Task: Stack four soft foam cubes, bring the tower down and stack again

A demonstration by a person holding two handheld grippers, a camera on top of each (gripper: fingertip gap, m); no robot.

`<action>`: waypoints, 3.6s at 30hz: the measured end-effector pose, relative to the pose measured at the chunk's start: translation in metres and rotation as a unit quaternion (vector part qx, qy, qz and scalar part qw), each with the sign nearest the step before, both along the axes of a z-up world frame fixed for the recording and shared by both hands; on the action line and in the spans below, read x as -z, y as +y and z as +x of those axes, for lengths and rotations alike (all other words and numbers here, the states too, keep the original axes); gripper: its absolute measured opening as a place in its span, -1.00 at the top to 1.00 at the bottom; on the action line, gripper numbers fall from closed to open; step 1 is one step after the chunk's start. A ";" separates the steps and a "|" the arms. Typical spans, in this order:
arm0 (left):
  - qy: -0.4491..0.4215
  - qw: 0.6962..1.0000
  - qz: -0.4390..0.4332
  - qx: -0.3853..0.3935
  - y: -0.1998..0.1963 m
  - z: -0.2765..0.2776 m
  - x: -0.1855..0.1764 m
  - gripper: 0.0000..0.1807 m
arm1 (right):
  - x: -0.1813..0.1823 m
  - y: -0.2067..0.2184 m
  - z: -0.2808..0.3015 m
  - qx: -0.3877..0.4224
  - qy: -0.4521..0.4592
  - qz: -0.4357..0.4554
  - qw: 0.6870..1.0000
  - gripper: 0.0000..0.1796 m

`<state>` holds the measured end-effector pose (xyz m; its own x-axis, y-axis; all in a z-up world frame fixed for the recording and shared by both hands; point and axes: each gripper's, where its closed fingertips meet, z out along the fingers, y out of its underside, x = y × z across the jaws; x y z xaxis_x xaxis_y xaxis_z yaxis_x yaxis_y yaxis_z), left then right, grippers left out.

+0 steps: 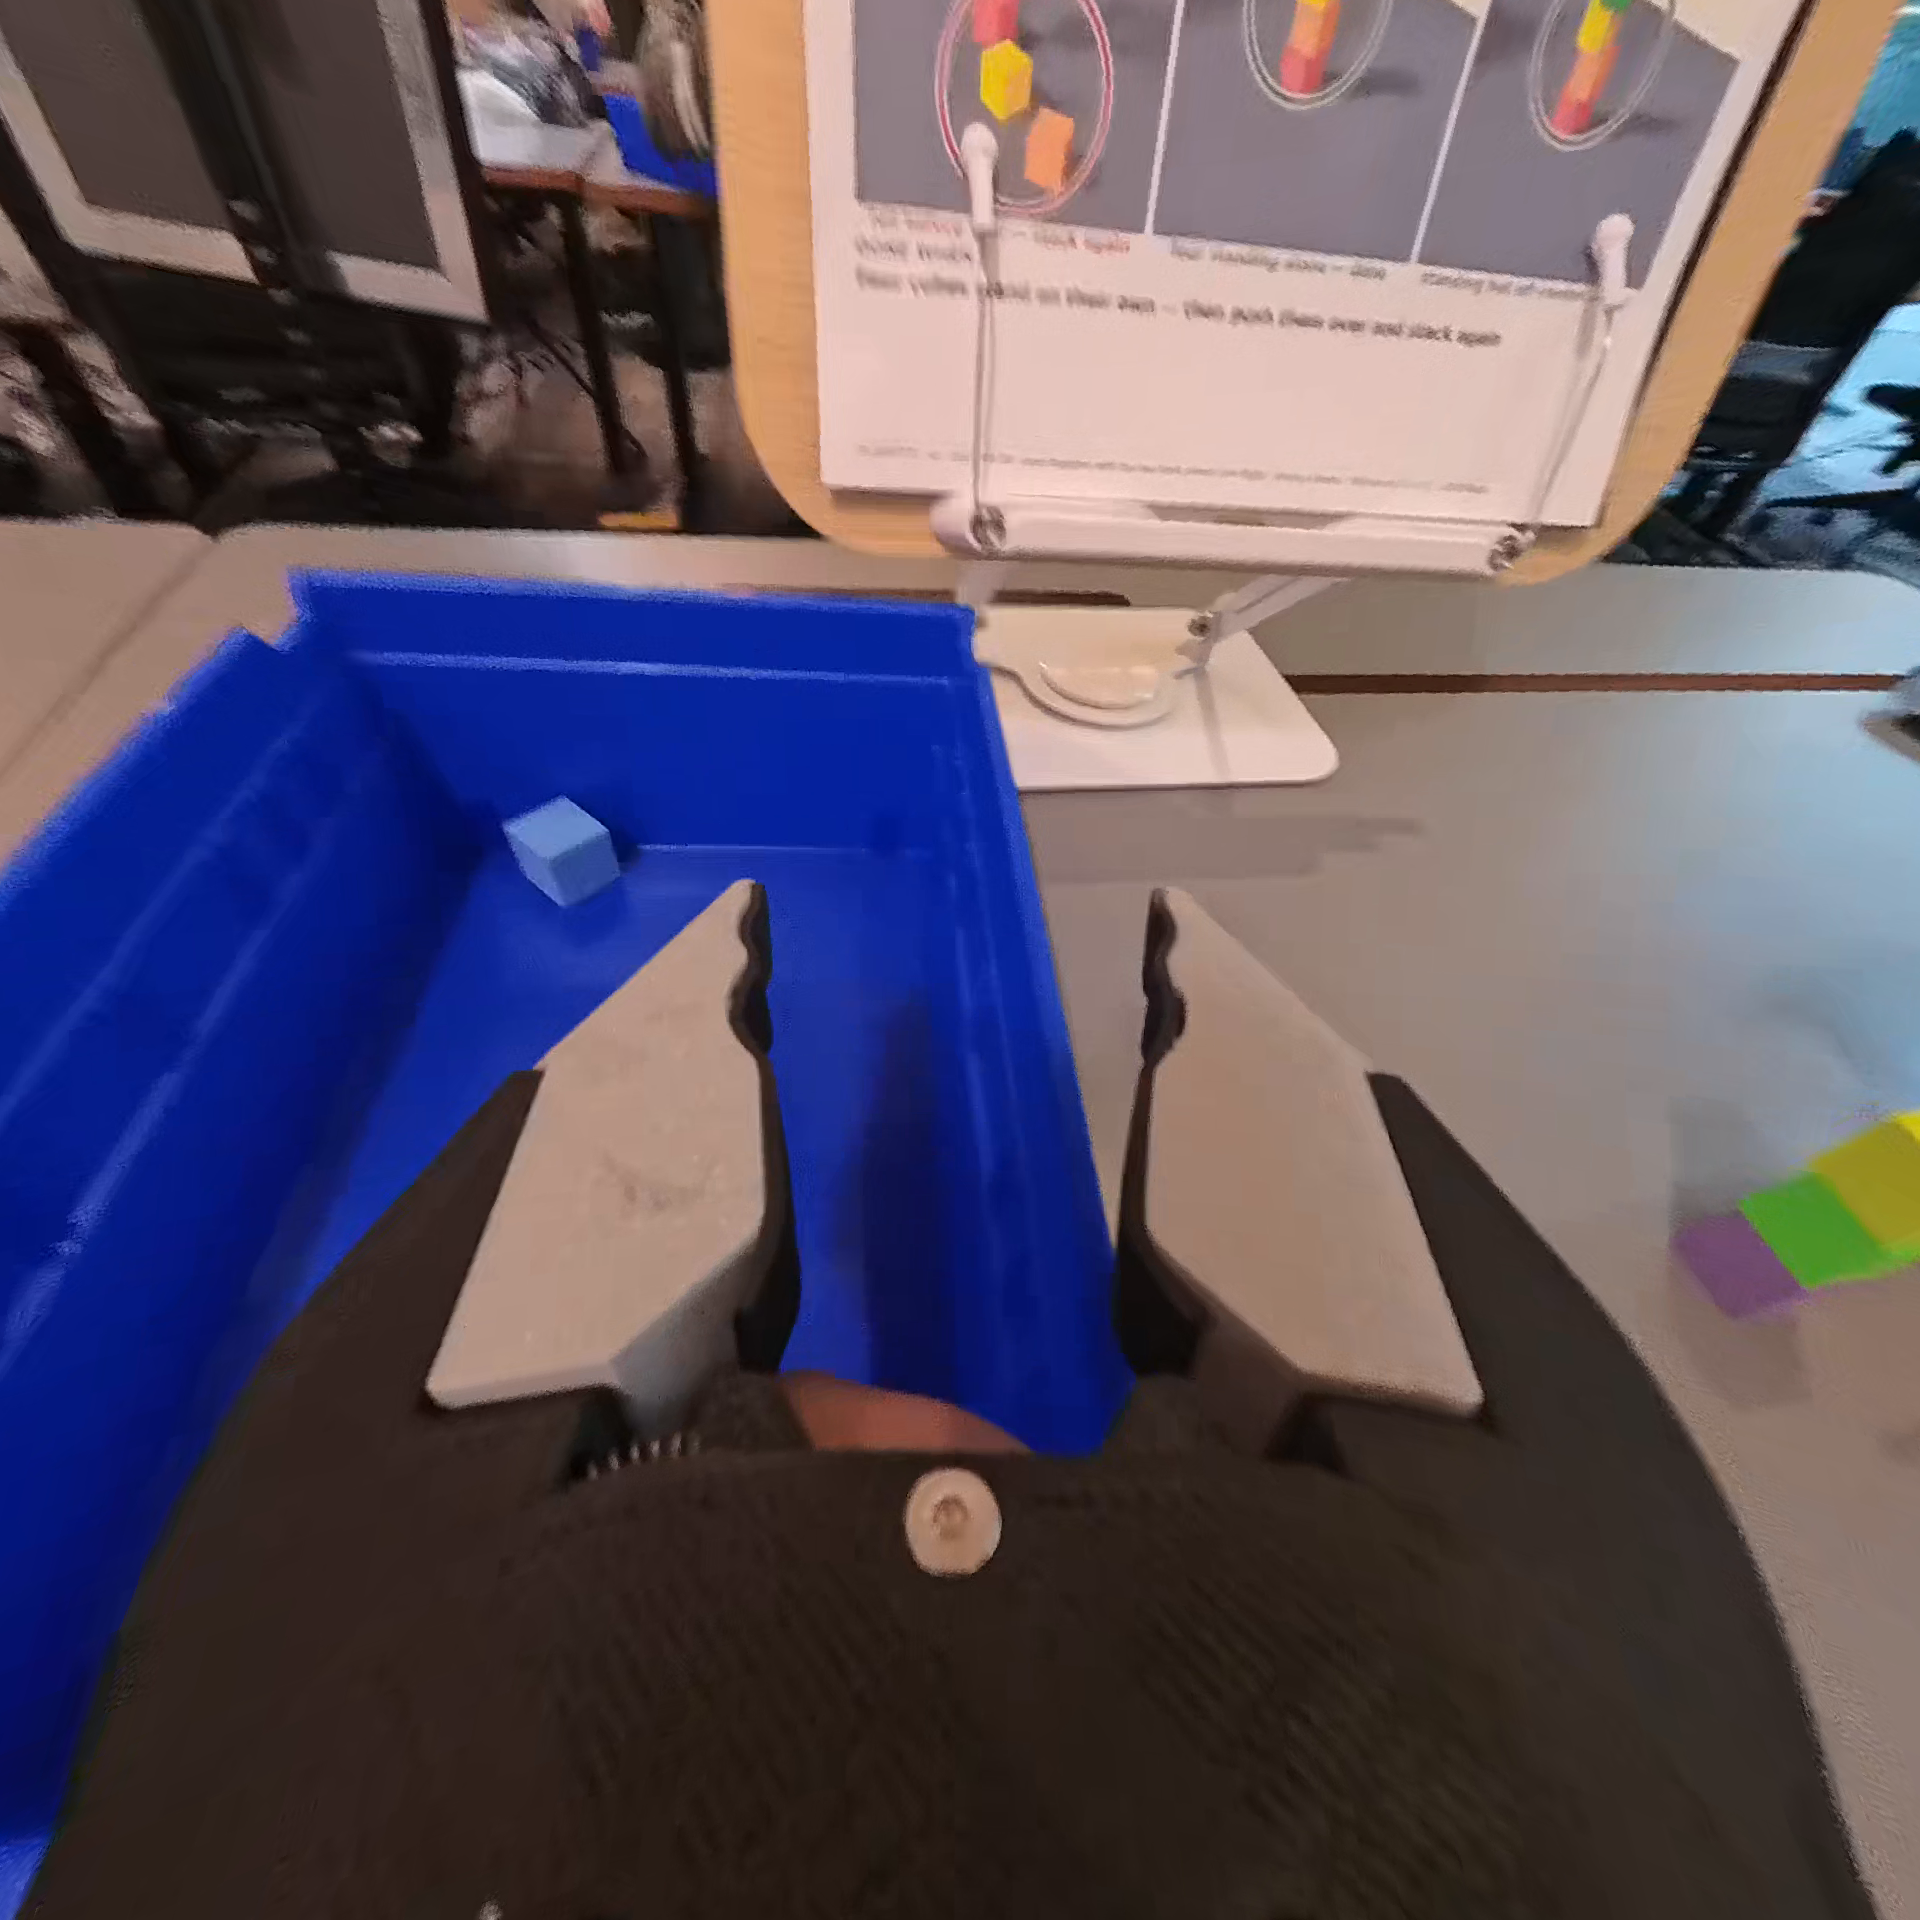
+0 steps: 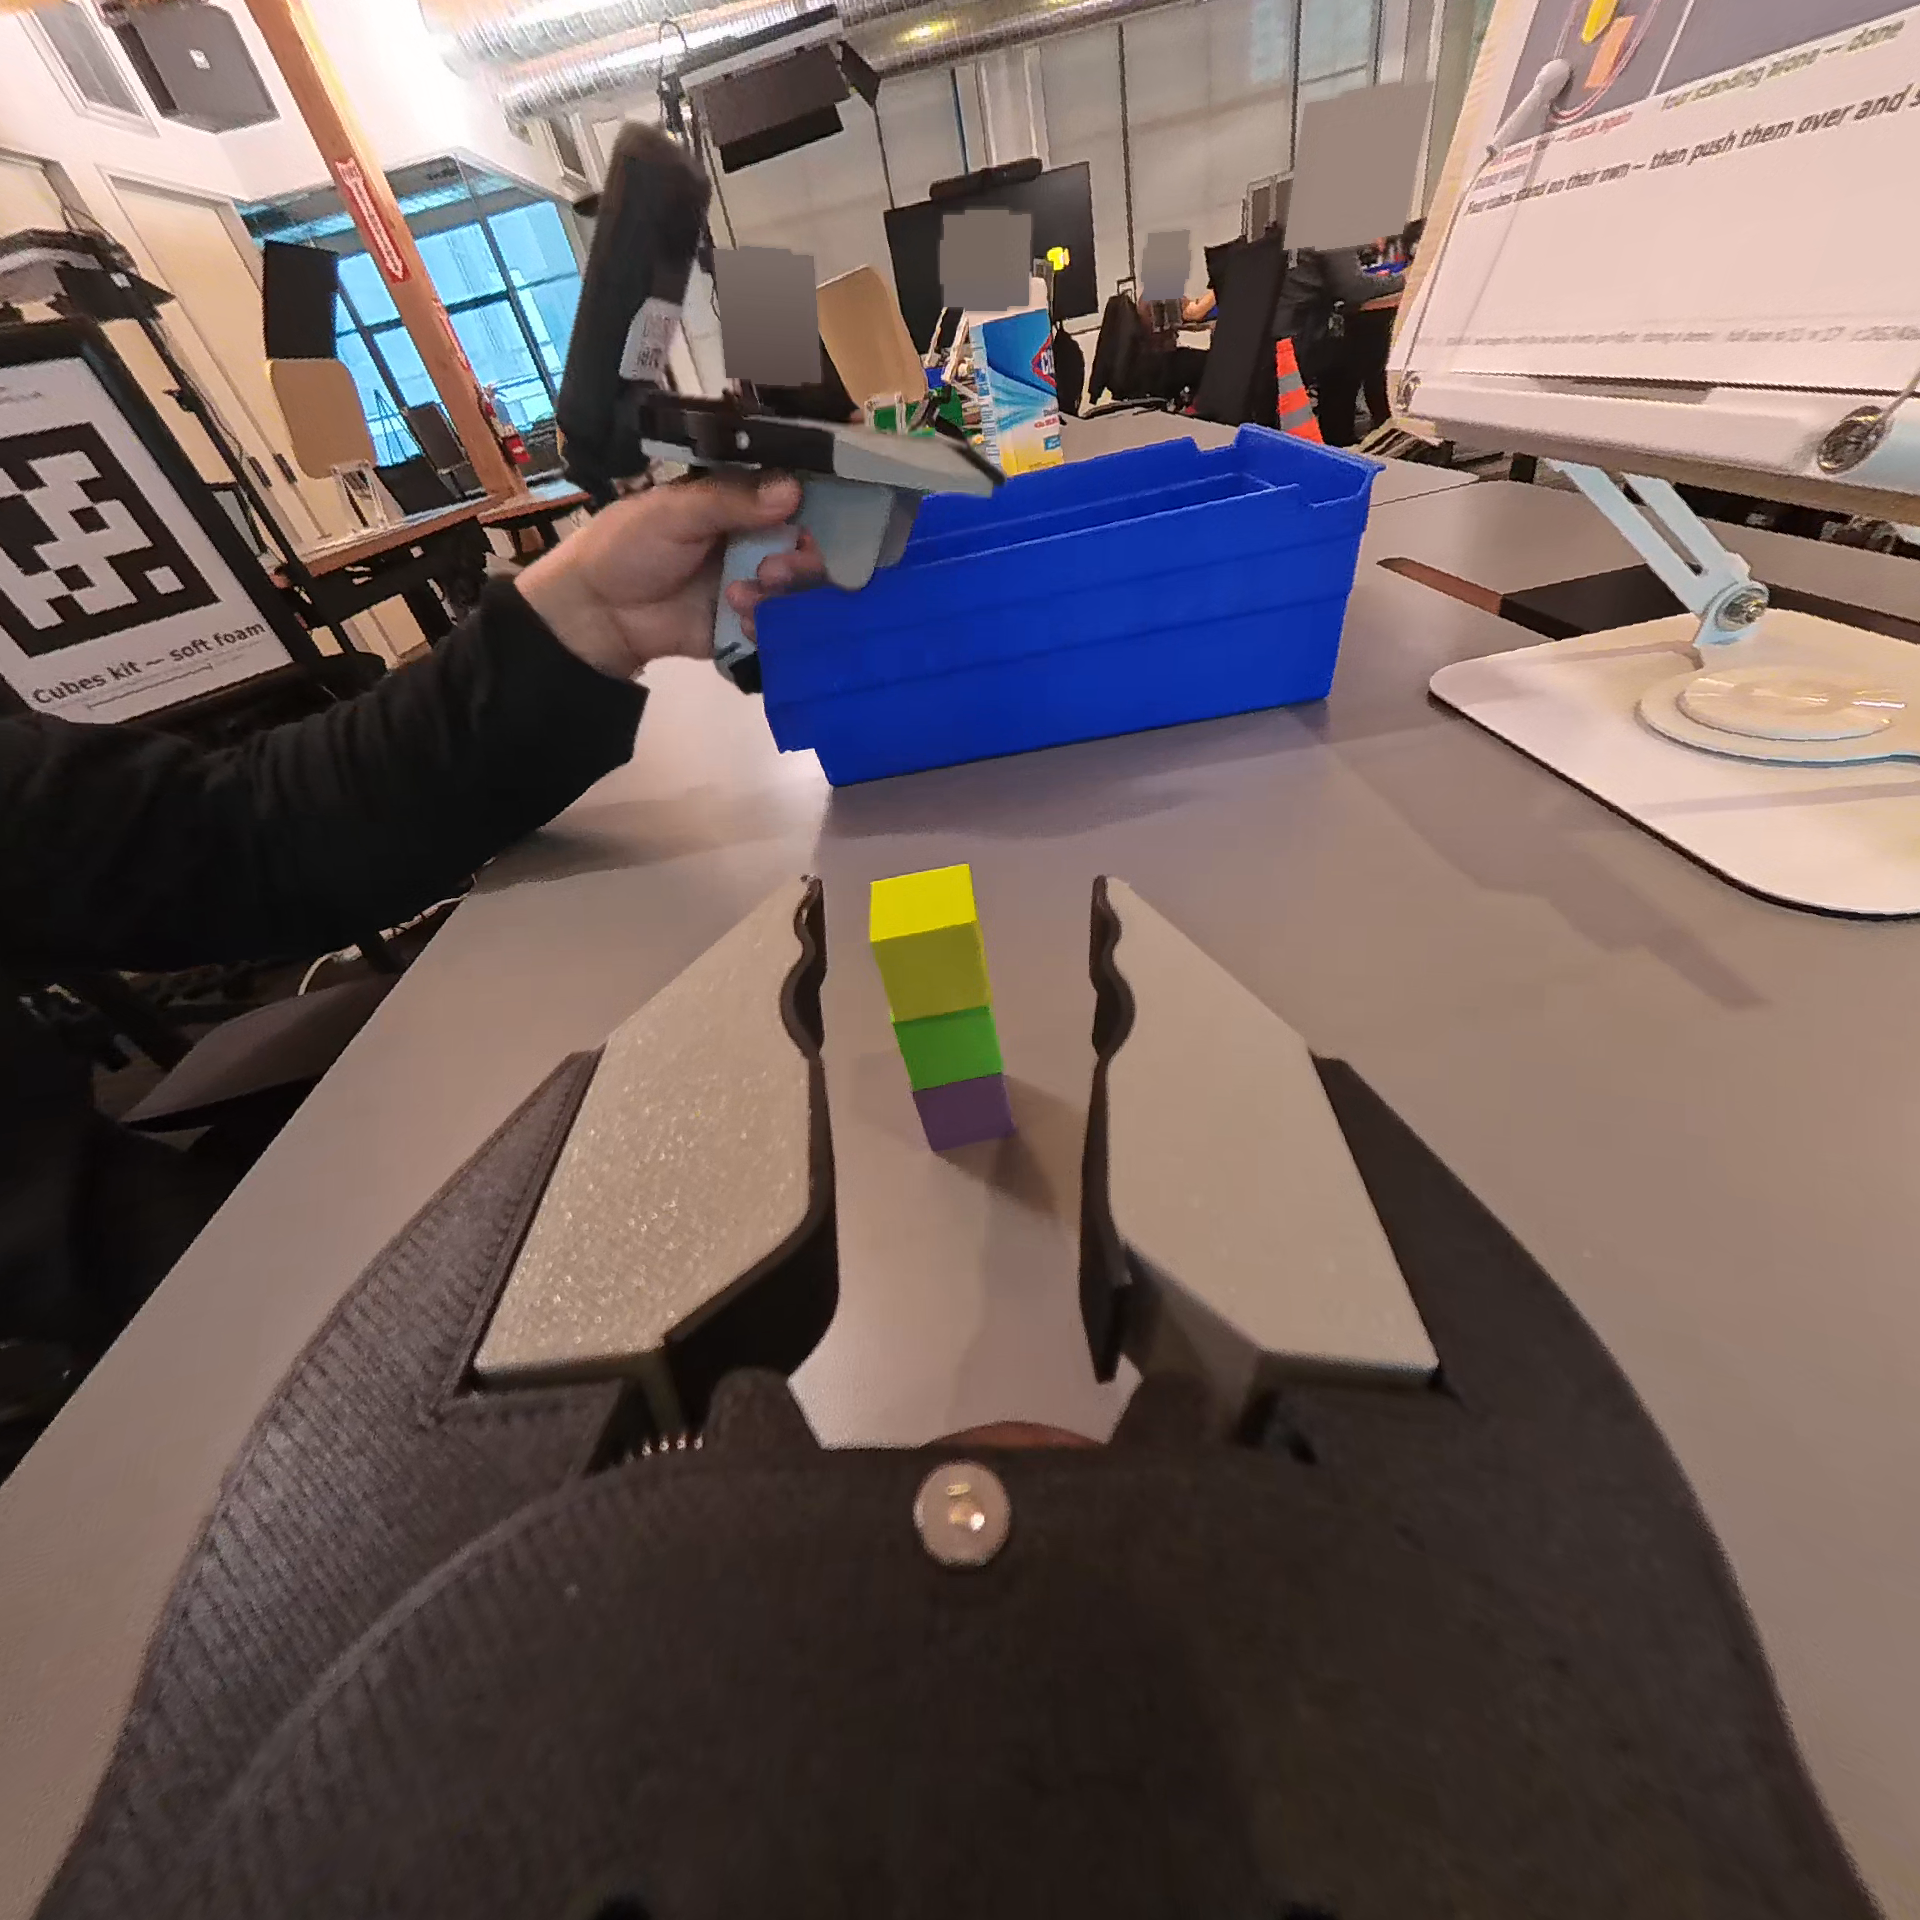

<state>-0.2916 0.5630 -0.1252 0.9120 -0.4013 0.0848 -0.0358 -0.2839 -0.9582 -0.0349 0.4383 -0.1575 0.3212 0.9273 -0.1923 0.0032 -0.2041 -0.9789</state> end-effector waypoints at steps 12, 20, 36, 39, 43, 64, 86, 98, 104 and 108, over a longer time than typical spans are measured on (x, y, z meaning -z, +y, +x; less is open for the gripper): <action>0.096 0.969 -0.171 -0.151 0.136 -0.070 0.061 0.21 | 0.002 0.002 0.000 0.002 0.000 -0.011 1.000 0.46; 0.173 0.937 -0.224 -0.205 0.173 -0.097 0.123 0.43 | 0.003 0.002 -0.002 -0.016 0.007 -0.029 0.999 0.46; 0.187 0.938 -0.233 -0.178 0.159 -0.101 0.117 0.59 | -0.002 0.001 0.002 -0.011 0.024 -0.025 0.999 0.47; 0.162 0.949 -0.216 -0.161 0.155 -0.099 0.099 0.59 | 0.000 0.000 0.000 -0.014 0.015 -0.025 0.999 0.47; 0.116 0.981 -0.123 -0.097 0.144 -0.082 0.043 0.59 | 0.001 0.000 0.001 -0.008 0.004 -0.024 1.000 0.48; -0.014 0.791 0.171 0.588 -0.210 0.194 -0.033 0.60 | -0.054 -0.063 -0.040 -0.086 0.022 0.055 0.995 0.48; -0.001 0.740 0.389 0.549 -0.247 0.199 -0.049 0.60 | -0.063 -0.123 -0.069 -0.253 0.056 0.000 0.966 0.66; -0.072 0.750 0.384 0.534 -0.247 0.201 -0.063 0.61 | -0.087 -0.118 -0.073 -0.248 0.134 -0.035 0.959 0.72; -0.115 0.747 0.371 0.539 -0.250 0.201 -0.068 0.61 | -0.096 -0.122 -0.076 -0.249 0.158 -0.031 0.955 0.72; -0.114 0.749 0.382 0.529 -0.248 0.201 -0.069 0.61 | -0.098 -0.120 -0.077 -0.242 0.163 -0.038 0.956 0.72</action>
<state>-0.0909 0.3152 -0.0566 0.0456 -0.9000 -0.4335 0.3349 0.4226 -0.8422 -0.1117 0.3182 -0.0591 -0.2300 0.9314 -0.2822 -0.1874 -0.3269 -0.9263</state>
